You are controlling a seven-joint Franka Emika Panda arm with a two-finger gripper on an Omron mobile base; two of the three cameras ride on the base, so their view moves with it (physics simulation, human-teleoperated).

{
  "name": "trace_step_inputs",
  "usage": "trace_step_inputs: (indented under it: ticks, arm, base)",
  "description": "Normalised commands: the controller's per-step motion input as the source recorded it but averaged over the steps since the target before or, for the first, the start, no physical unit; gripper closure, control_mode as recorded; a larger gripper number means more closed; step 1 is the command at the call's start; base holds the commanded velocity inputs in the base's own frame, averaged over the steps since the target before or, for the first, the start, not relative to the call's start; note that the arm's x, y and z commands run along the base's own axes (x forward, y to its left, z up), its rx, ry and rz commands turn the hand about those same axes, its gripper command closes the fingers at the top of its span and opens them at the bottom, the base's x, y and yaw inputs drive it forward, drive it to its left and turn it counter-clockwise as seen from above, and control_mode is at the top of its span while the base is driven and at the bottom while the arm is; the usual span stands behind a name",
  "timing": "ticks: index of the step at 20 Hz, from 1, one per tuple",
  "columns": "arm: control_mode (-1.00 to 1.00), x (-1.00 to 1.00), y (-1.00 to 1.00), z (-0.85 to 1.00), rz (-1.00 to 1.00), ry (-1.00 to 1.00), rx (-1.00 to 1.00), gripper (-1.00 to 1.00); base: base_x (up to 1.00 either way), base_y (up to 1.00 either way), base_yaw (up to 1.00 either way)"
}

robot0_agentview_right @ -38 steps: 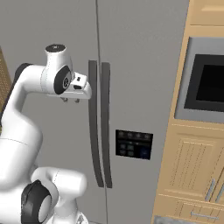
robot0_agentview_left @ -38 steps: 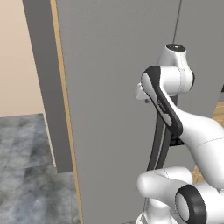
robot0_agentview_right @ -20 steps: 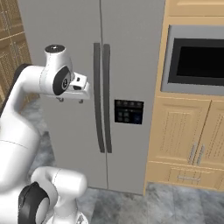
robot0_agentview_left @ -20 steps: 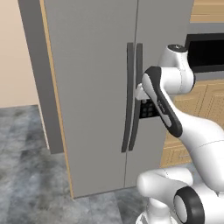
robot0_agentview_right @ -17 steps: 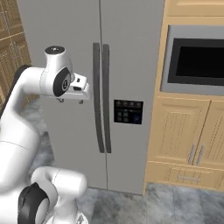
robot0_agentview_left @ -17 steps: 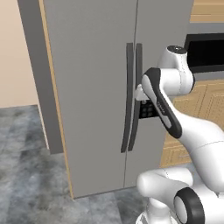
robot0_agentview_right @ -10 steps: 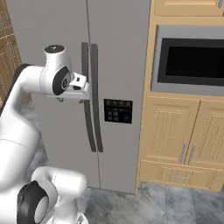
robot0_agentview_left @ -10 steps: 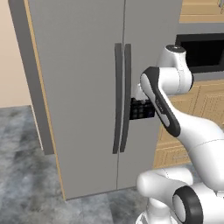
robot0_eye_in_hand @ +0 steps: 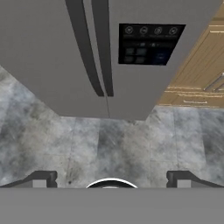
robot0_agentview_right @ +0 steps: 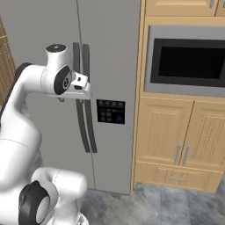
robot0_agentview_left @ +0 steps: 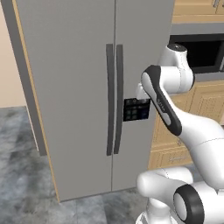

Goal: Open the fridge, grab two sodas, and place both sodas inside the bowl with ice on the dining counter.

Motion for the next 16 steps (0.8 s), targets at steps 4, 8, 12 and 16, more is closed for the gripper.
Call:
trace_step_inputs:
  ticks: [4, 8, 12, 16]
  arm:
    - [1.0, 0.0, 0.0, 0.0, 0.0, 0.0, 0.0, -1.0]
    - [1.0, 0.0, 0.0, 0.0, 0.0, 0.0, 0.0, -1.0]
    - [1.0, 0.0, 0.0, 0.0, 0.0, 0.0, 0.0, -1.0]
    - [1.0, 0.0, 0.0, 0.0, 0.0, 0.0, 0.0, -1.0]
  base:
    - [0.31, 0.18, 0.0]
    - [0.17, 0.26, 0.0]
    - [0.13, 0.38, 0.0]
    - [0.07, 0.21, 0.0]
